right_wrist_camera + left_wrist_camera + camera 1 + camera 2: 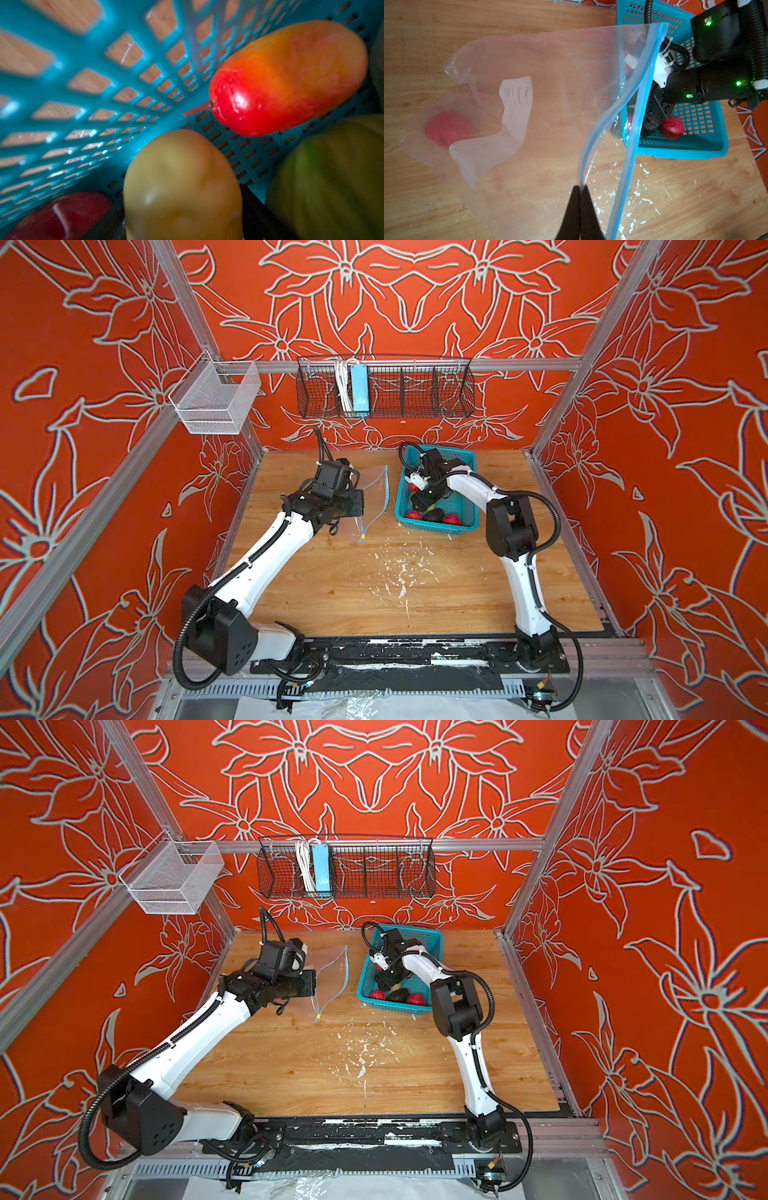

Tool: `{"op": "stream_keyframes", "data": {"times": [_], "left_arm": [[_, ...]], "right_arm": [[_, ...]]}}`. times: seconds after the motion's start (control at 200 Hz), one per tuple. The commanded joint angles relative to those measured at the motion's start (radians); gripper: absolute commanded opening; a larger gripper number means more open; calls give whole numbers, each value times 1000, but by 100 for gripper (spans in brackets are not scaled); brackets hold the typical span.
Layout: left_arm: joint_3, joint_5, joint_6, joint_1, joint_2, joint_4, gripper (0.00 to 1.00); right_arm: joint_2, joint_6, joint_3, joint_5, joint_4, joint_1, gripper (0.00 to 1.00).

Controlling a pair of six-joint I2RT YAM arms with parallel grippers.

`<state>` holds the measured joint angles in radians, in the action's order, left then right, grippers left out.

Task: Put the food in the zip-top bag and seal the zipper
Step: 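Lower the right gripper into the basket and grasp the yellow potato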

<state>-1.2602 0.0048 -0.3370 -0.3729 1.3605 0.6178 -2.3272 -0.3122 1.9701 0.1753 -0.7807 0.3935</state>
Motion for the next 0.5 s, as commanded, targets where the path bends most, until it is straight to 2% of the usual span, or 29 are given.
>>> {"op": "stream_keyframes", "data": {"times": [0.0, 0.23, 0.495], "left_arm": [[2, 9, -3, 2, -8, -11, 0], [2, 8, -3, 2, -2, -10, 0], [2, -5, -5, 2, 1, -13, 0]], "right_arm": [[-10, -10, -7, -23, -8, 1, 76], [-12, 1, -9, -28, 4, 1, 71], [27, 90, -1, 6, -3, 2, 64]]}}
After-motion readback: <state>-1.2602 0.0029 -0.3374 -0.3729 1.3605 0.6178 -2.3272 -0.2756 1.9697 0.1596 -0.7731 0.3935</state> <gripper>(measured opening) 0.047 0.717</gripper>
